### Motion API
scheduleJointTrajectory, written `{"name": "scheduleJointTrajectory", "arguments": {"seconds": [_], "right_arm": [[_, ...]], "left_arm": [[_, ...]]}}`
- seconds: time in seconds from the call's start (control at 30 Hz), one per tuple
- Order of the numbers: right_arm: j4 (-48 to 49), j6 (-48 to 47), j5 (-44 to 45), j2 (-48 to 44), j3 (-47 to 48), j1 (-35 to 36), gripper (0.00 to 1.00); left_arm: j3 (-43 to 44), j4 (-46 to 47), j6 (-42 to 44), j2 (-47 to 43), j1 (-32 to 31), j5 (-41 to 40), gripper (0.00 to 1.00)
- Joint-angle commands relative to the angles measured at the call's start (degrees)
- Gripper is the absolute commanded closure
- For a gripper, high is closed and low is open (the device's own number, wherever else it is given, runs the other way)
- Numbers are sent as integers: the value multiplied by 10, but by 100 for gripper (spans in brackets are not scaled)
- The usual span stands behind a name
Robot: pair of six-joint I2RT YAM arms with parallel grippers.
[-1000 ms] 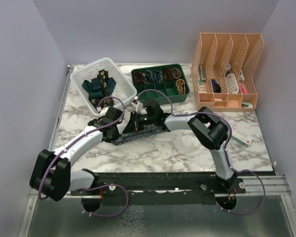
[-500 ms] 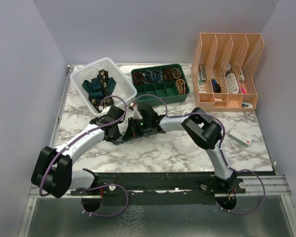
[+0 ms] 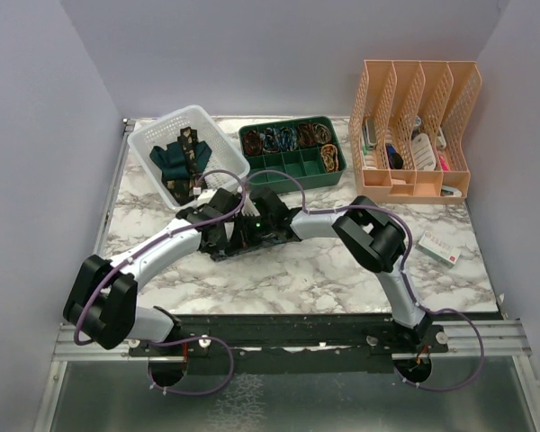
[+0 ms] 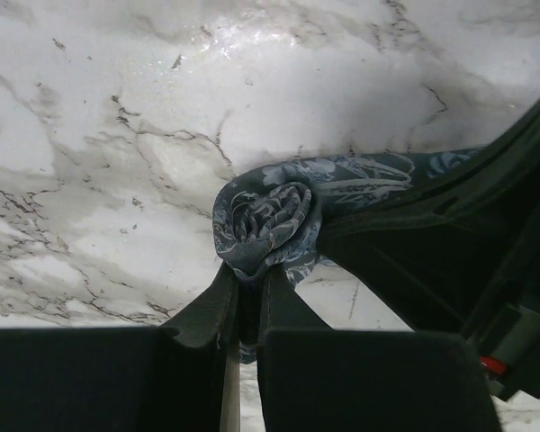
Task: Roll the ties
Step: Roll the tie at the center of the board.
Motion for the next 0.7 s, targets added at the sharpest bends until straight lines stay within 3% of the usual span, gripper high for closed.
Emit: {"name": "scheduleJointTrajectory", "arguments": {"seconds": [0.0,0.33,0.67], "right_arm": [[-18,4,15,13,5,5,93],[21,41,-13,15,-3,2,93],[33,54,2,-32,-31,-1,90]], "left_arm": [[32,-3,-11,0,-23,16,100],[45,12,-23,26,-46,30,94],[54,21,-23,70,-48,2,100]]}}
